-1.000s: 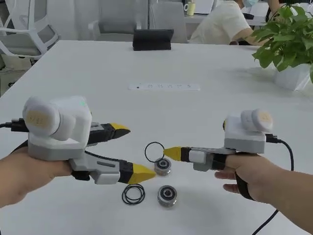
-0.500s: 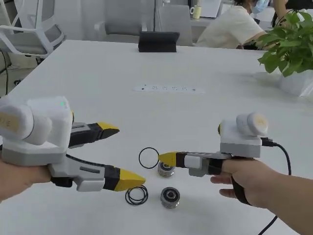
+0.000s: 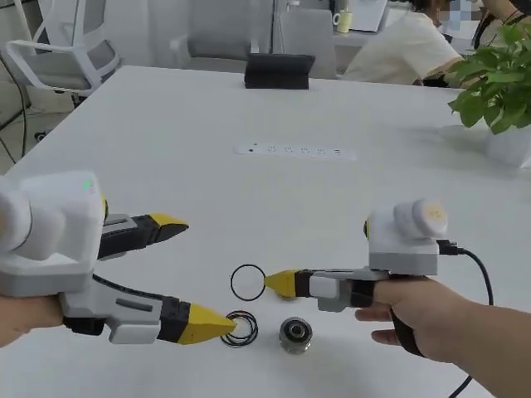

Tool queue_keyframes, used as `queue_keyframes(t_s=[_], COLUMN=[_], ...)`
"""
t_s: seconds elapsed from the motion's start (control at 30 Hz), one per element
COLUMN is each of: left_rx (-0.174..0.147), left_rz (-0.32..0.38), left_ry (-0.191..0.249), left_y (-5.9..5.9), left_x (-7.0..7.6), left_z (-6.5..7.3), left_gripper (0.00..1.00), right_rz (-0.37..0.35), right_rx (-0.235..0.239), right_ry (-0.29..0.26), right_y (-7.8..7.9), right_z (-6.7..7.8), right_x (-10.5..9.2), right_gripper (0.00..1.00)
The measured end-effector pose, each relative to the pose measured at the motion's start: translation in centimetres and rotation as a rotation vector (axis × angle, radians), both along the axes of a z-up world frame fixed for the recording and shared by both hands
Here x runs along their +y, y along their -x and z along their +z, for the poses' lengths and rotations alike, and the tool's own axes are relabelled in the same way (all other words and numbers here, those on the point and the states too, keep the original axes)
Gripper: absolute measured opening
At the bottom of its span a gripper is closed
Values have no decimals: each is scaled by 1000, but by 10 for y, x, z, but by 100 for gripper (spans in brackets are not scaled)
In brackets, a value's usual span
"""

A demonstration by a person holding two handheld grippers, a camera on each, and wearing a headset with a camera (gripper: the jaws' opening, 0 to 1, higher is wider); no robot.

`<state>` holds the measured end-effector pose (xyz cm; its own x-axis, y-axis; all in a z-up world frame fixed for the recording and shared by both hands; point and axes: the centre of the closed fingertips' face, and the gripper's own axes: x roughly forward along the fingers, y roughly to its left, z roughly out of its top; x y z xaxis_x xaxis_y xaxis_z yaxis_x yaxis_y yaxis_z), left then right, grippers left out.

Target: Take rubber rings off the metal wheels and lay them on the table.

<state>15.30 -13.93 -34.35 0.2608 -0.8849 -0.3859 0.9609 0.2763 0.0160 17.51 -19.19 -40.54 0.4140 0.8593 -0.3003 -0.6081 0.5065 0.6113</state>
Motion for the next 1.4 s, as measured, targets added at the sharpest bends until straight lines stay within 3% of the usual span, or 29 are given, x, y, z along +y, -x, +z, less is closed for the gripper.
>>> queue_keyframes(t_s=[0.73, 1.4], left_rx=[22, 38], left_rz=[33, 52], left_ry=[-1, -16], left_y=[4, 4], left_x=[15, 21], left_z=[0, -5], left_gripper=[91, 90], right_rz=[91, 103], right_rx=[85, 98], right_ry=[118, 188], right_y=[14, 13], right_z=[-40, -56], right_x=[13, 15], right_gripper=[0, 0])
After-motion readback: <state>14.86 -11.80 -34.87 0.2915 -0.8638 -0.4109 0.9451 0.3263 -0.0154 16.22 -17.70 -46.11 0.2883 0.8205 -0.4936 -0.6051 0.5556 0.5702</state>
